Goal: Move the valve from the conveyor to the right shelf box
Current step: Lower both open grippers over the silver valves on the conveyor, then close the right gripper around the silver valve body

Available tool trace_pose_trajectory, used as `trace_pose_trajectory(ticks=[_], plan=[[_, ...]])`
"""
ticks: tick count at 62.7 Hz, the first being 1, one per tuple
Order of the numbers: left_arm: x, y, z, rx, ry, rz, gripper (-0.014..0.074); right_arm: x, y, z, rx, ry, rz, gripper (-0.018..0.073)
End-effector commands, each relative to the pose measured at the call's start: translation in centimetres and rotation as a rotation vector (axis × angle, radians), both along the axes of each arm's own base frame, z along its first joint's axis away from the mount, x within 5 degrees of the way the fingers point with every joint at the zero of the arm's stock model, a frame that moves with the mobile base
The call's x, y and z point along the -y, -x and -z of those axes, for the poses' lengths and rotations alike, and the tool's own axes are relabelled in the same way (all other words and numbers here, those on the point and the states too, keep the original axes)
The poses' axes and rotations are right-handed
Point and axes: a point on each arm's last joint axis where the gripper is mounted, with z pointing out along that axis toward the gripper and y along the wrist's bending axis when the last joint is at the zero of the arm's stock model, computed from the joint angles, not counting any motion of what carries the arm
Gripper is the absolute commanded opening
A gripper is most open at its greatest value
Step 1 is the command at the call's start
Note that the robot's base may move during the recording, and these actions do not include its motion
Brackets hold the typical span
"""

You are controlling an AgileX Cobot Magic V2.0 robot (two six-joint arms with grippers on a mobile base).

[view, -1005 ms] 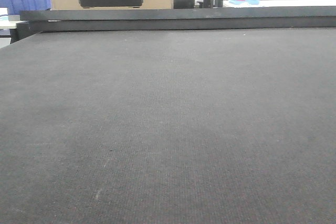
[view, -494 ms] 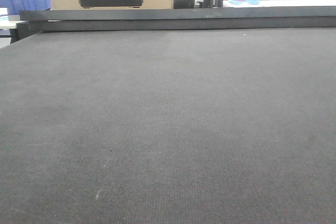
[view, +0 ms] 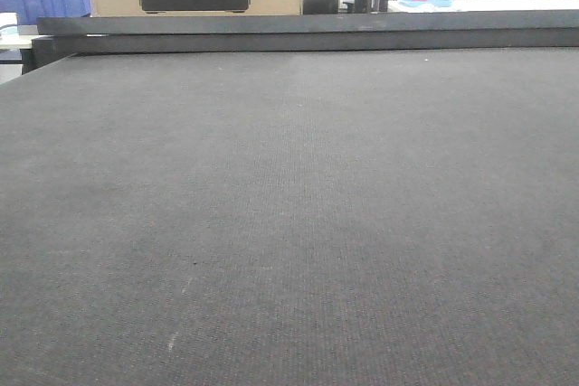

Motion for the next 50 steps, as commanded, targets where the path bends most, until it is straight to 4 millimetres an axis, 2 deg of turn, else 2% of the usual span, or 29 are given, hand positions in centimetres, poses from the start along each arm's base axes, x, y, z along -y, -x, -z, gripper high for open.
trace_pose_trajectory(ticks=[1, 12, 20, 26, 33, 39, 50], plan=[[0.2, -1.0, -1.7, -0.152, -0.007, 0.002, -0.0111, -0.1, -0.7, -1.4, -0.106, 0.012, -0.003, -0.0168], [0.8, -5.1, -4.8, -0.404, -0.027, 0.01, -0.0111, -0.2, -4.1, -3.4, -0.337, 0.02, -0.015, -0.0168], [1.4, -9.1, -6.3, -0.579, -0.034, 0.021, -0.0111, -0.3, -7.1, -3.5, -0.562, 0.027, -0.026, -0.0168], [1.7, -11.6, -7.2, -0.603, -0.036, 0.02, -0.0111, -0.4, -8.9, -3.4, -0.707, 0.032, -0.034, -0.0168], [2.1, -14.8, -7.2, -0.646, -0.041, 0.019, -0.0111, -0.5, -10.6, -3.6, -0.841, 0.036, -0.042, -0.0168], [2.4, -16.7, -6.9, -0.677, -0.044, 0.018, -0.0111, -0.5, -11.8, -3.7, -0.898, 0.039, -0.044, -0.0168], [2.6, -18.7, -6.0, -0.73, -0.05, 0.017, -0.0111, -0.3, -13.9, -3.7, -0.948, 0.071, -0.028, -0.0168]])
